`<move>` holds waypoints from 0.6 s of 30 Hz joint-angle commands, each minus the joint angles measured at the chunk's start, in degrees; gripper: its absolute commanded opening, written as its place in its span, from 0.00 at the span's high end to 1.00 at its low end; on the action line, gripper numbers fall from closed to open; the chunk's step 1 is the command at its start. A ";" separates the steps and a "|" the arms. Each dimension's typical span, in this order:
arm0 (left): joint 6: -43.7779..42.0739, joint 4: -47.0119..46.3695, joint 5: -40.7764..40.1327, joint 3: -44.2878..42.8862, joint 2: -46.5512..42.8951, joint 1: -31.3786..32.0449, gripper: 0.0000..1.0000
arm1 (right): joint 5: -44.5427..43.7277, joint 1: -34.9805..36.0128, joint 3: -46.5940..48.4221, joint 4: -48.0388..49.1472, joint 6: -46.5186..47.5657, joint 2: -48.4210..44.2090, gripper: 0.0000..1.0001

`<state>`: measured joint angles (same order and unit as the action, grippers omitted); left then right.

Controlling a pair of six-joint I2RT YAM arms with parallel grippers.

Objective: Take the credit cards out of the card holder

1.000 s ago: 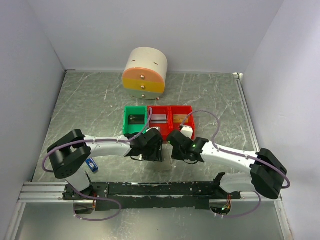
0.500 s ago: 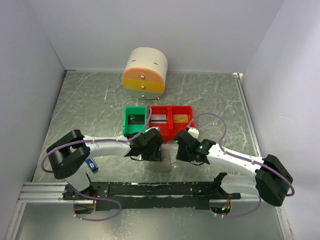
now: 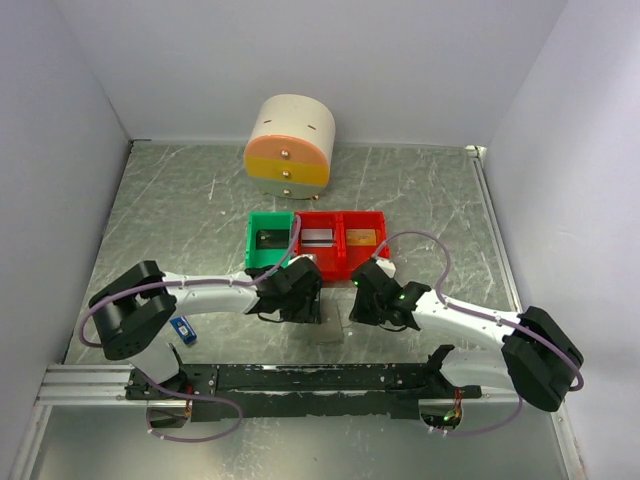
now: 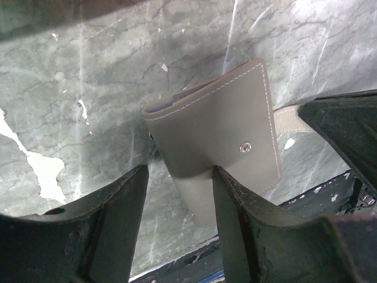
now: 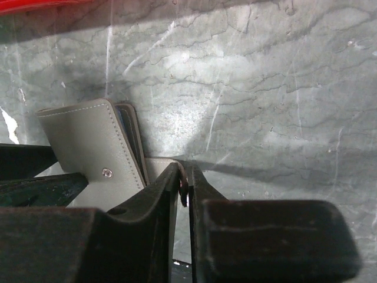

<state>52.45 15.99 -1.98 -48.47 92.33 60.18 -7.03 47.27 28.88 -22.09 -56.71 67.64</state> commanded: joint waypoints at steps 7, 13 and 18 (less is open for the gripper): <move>3.46 0.58 -8.46 7.98 -12.70 0.20 0.24 | 6.00 -0.44 -0.46 5.21 -0.07 -4.96 1.00; 7.67 5.32 -16.87 12.39 -24.46 0.05 0.00 | 12.40 -0.40 0.30 10.19 0.94 -6.93 1.00; 10.18 9.41 -20.01 14.94 -32.11 -0.90 0.01 | 18.27 0.40 2.61 15.36 1.33 -4.41 1.00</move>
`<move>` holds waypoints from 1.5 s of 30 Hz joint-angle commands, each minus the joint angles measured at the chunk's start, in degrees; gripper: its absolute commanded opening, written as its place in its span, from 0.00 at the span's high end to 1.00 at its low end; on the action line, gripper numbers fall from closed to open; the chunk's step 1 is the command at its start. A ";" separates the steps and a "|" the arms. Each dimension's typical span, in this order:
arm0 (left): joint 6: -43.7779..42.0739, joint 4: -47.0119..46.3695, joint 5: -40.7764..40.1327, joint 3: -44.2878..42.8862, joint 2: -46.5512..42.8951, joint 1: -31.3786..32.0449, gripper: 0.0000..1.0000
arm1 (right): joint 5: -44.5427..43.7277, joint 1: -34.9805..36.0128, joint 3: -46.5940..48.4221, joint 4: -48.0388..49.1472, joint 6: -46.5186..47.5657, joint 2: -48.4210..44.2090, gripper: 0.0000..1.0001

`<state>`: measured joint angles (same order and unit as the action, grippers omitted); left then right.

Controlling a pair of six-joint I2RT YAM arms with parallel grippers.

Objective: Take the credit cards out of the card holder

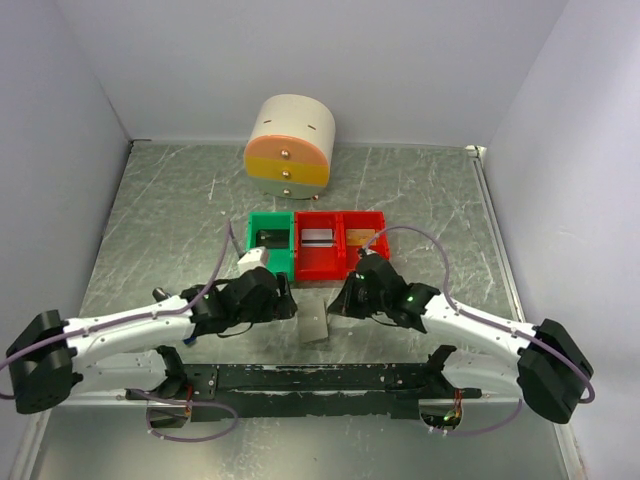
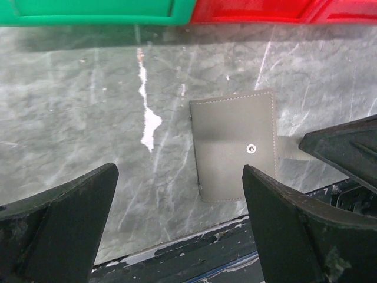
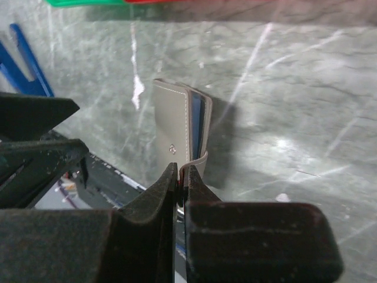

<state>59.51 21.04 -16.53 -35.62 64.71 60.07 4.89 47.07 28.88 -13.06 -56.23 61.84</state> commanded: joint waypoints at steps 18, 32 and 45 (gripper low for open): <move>16.37 24.19 -14.88 2.05 -21.90 -2.06 0.01 | 9.86 8.11 11.10 19.93 -4.73 17.26 1.00; 17.55 27.19 -16.16 0.33 -22.31 -2.07 0.03 | 11.56 8.79 12.62 23.91 -5.84 19.03 1.00; 3.00 8.42 -2.10 2.43 -14.78 -2.07 0.02 | 4.74 -0.27 -4.61 15.70 -6.73 6.83 1.00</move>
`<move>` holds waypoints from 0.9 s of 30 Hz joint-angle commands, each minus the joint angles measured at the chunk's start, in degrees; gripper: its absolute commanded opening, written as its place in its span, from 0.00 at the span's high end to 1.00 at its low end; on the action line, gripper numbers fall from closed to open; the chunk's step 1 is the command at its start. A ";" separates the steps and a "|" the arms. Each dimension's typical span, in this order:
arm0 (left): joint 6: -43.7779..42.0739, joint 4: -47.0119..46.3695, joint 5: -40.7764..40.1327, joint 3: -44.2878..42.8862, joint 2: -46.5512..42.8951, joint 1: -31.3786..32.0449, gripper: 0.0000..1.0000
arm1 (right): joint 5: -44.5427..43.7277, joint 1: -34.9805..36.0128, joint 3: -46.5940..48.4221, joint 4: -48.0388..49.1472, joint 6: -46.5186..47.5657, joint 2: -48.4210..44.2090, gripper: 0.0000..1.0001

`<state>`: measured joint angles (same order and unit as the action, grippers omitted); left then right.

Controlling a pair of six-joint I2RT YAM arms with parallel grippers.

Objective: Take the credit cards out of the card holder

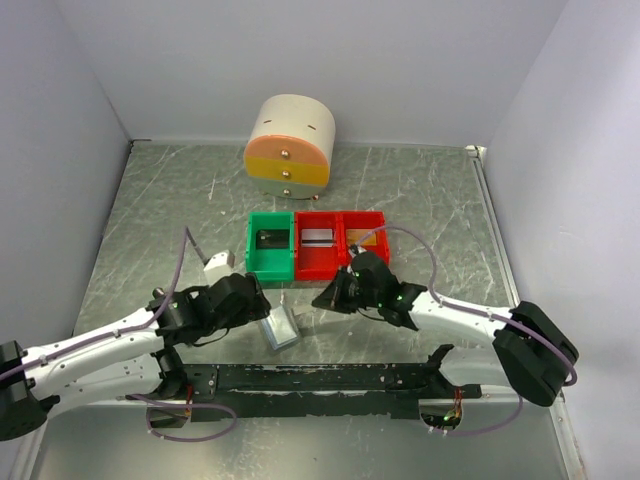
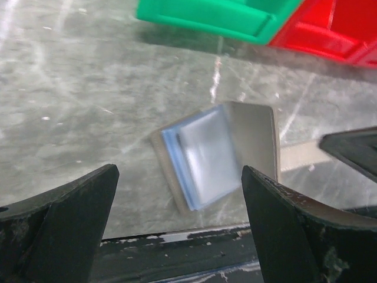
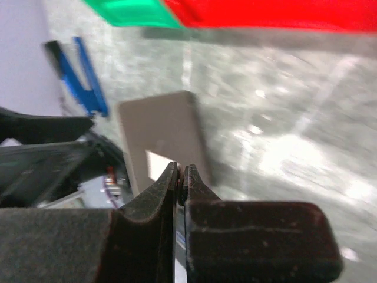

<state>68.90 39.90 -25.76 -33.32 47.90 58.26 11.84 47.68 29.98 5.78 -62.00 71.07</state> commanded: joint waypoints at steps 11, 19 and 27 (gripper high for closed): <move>-12.76 -19.85 18.23 -4.27 17.94 -0.34 0.10 | -3.14 -0.87 -19.42 1.41 -9.07 -9.57 1.00; -12.93 -19.10 17.85 -5.58 20.47 -0.34 0.16 | -3.95 -0.90 -17.39 -1.22 -7.46 -8.90 1.00; -18.12 -20.47 16.56 -5.96 20.73 -1.29 0.11 | -4.41 -0.92 -14.32 -2.16 -5.42 -5.39 1.00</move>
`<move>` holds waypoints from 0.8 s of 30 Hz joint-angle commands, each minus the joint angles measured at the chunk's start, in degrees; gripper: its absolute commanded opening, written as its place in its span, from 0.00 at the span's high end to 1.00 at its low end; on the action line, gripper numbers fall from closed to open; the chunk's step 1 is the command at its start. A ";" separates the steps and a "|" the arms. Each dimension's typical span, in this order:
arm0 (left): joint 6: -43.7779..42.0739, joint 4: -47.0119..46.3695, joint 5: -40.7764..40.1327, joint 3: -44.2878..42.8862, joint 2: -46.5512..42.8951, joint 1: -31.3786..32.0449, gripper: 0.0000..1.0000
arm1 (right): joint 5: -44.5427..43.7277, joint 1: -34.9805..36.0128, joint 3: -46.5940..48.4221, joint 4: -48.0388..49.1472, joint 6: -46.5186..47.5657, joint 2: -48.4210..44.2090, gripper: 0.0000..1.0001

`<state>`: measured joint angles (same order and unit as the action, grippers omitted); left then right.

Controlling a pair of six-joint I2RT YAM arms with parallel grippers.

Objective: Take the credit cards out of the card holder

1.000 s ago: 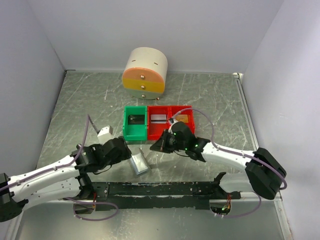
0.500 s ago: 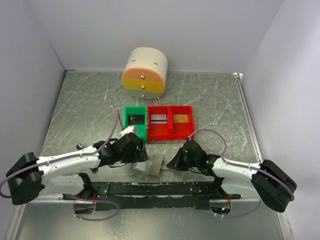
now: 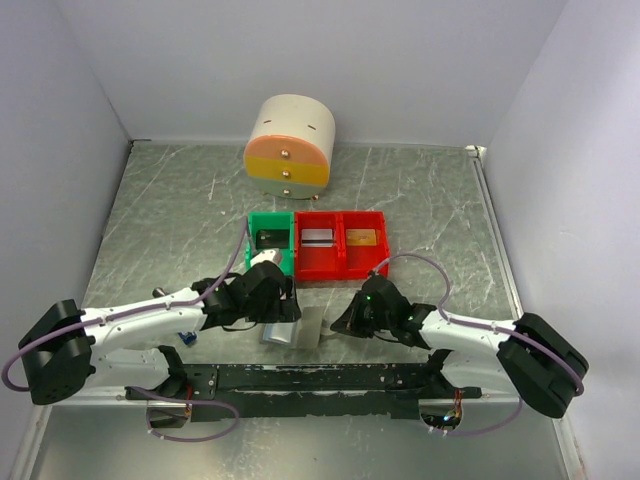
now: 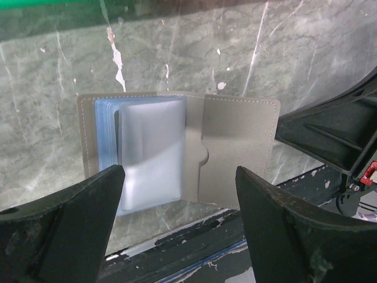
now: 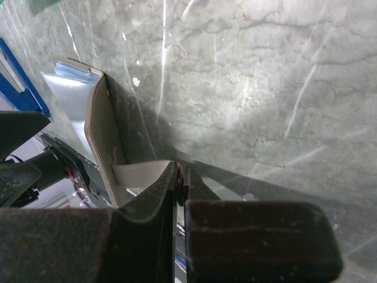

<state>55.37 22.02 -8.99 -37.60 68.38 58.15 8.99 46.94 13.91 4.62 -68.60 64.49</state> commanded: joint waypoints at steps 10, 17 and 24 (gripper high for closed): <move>-9.64 -9.01 7.43 -0.58 4.42 -6.11 0.13 | -1.43 -0.16 2.07 -0.29 1.25 1.98 1.00; -10.24 -9.41 7.64 -0.59 5.04 -6.27 0.14 | -1.28 -0.17 1.94 -0.02 1.13 2.32 1.00; -10.11 -7.44 5.77 -0.72 6.87 -6.37 0.14 | -1.10 -0.10 2.45 -0.50 1.50 2.43 1.00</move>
<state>46.06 14.66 -2.92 -38.09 74.74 52.16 8.38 46.94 15.00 4.60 -67.90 66.52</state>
